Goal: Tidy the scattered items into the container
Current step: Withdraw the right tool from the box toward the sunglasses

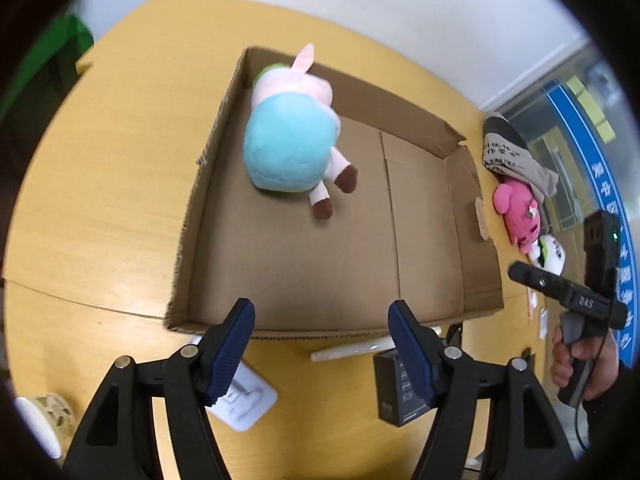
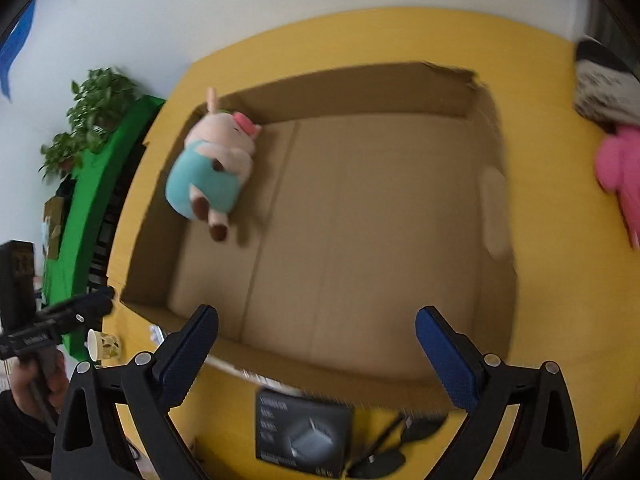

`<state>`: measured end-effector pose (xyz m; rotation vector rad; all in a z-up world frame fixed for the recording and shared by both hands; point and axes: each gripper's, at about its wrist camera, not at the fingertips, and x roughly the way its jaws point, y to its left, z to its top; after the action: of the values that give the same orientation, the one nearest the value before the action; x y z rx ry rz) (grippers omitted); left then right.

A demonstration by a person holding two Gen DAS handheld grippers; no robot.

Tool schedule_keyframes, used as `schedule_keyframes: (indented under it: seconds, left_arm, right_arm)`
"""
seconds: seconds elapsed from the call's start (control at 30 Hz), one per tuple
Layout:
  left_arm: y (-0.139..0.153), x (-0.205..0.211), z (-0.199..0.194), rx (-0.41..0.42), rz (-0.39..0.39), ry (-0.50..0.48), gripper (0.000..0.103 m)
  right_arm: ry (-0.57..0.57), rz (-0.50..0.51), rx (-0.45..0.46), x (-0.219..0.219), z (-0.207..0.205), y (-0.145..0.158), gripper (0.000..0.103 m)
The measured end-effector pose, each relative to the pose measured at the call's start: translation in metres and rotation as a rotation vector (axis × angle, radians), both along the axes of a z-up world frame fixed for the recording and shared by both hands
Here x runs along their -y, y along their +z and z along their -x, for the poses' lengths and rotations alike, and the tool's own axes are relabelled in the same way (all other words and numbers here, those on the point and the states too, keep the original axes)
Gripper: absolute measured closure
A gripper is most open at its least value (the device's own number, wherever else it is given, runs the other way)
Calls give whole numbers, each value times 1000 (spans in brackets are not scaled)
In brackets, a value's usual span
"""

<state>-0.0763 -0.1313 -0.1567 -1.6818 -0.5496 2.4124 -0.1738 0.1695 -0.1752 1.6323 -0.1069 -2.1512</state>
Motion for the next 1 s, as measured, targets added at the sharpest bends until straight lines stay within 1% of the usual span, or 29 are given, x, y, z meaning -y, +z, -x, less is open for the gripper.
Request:
schedule_keyframes:
  seconds: [0.03, 0.07, 0.1, 0.17, 0.23, 0.27, 0.3, 0.33, 0.43, 0.5, 0.53, 0.6, 0.63, 0.67, 0.7, 0.73, 0.77, 0.83, 0.93, 1.0]
  left_arm:
    - [4, 0, -4, -8, 24, -3, 30]
    - [6, 3, -8, -15, 38, -4, 26]
    - [4, 5, -10, -19, 44, -9, 26]
    - [-12, 6, -10, 5, 43, -32, 26]
    - [-36, 6, -9, 54, 22, -67, 26]
    - [-42, 4, -9, 52, 23, -82, 26]
    - [-41, 2, -11, 16, 42, -100, 26]
    - [-41, -1, -12, 13, 58, -117, 27]
    - [-40, -1, -13, 48, 69, -108, 26]
    - [-40, -2, -16, 60, 74, -116, 26]
    - [-42, -2, -17, 80, 74, -122, 26]
    - [-54, 0, -22, 165, 41, -123, 26]
    - [-60, 1, -26, 194, 34, -121, 26]
    - [-61, 1, -30, 202, 50, -119, 27]
    - [-59, 1, -35, 196, 72, -112, 27]
    - [-53, 2, -40, 172, 84, -100, 27]
    - [-44, 3, -45, 141, 80, -90, 27]
    - [-22, 3, -54, 76, 81, -80, 27]
    - [18, -2, -64, -35, 128, -82, 26]
    - [40, -4, -67, -103, 140, -83, 25]
  right_arm:
    - [-15, 0, -5, -5, -8, 2, 2]
    - [-25, -8, -14, -7, -15, 3, 2]
    - [-35, -21, -23, -8, -20, 4, 2]
    - [-56, -39, -29, -13, -27, 0, 2]
    - [-60, -41, -29, -13, -31, -9, 2]
    - [-54, -48, -29, -11, -31, -16, 4]
    - [-48, -64, -22, -8, -31, -24, 4]
    - [-49, -86, -9, -10, -31, -30, 4]
    - [-84, -113, 48, -19, -35, -52, 5]
    - [-73, -99, 24, -24, -39, -52, 8]
    - [-65, -99, 24, -26, -40, -52, 8]
    - [-54, -112, 25, -26, -40, -51, 9]
    - [-55, -131, 26, -26, -41, -50, 9]
    - [-58, -148, 27, -25, -41, -48, 9]
    - [-63, -163, 26, -25, -42, -45, 9]
    - [-64, -167, 24, -24, -44, -40, 9]
    - [-61, -167, 14, -21, -47, -33, 9]
    - [-37, -165, -34, -14, -58, -14, 8]
    - [-5, -177, -114, -3, -77, 16, 6]
    - [0, -165, -168, 2, -90, 36, 6]
